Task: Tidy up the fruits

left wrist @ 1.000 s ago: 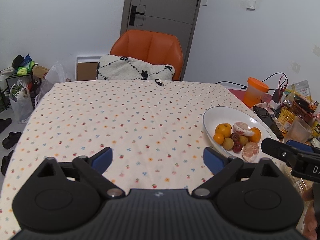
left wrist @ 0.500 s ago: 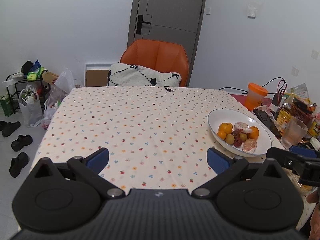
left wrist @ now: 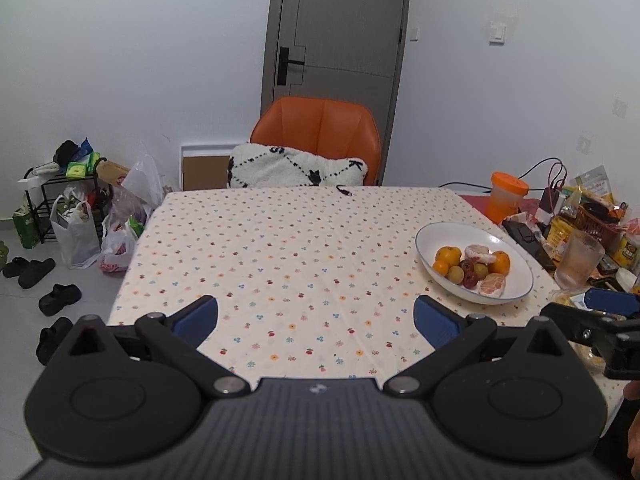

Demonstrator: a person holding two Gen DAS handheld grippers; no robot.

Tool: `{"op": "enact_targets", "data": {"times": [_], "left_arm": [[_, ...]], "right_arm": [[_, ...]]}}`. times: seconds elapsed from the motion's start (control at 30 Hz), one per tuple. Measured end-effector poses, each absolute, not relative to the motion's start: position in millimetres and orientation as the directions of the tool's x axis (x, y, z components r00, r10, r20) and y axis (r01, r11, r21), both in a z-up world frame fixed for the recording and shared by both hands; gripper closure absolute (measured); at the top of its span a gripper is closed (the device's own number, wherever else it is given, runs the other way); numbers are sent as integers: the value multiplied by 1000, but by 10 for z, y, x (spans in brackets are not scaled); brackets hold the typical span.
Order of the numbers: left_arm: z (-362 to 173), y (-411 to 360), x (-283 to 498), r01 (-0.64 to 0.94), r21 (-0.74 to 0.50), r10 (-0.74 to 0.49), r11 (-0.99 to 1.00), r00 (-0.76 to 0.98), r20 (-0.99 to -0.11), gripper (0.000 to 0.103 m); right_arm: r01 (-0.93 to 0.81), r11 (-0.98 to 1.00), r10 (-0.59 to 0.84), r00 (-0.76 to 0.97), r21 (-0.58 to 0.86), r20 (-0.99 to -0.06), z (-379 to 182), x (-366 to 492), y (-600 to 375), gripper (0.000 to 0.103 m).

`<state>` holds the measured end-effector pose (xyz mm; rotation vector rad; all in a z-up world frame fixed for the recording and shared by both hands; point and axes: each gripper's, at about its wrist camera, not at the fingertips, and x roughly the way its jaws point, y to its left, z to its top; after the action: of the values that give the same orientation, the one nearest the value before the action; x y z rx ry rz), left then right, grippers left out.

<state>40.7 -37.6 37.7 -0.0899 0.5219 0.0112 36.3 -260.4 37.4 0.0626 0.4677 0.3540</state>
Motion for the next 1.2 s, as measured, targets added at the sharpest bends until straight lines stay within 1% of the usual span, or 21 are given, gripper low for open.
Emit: {"op": "enact_targets", "data": {"times": [0.17, 0.43, 0.53, 0.6, 1.2], "left_arm": [[481, -351, 270, -38, -61, 3, 997, 870, -494, 0], [581, -242, 38, -15, -88, -30, 996, 877, -480, 0], [622, -227, -40, -34, -67, -1, 997, 888, -460, 0], [630, -205, -77, -39, -74, 1, 997, 889, -457, 0], [524, -133, -83, -52, -75, 9, 996, 875, -483, 0]], "right_arm": [[-332, 933, 358, 833, 138, -423, 460, 222, -2628, 0], [-372, 921, 385, 835, 112, -393, 561, 36, -2635, 0], [-386, 917, 393, 835, 97, -385, 595, -18, -2615, 0], [-390, 915, 397, 836, 98, -379, 603, -49, -2619, 0], [-393, 910, 412, 815, 135, -407, 466, -12, -2588, 0]]}}
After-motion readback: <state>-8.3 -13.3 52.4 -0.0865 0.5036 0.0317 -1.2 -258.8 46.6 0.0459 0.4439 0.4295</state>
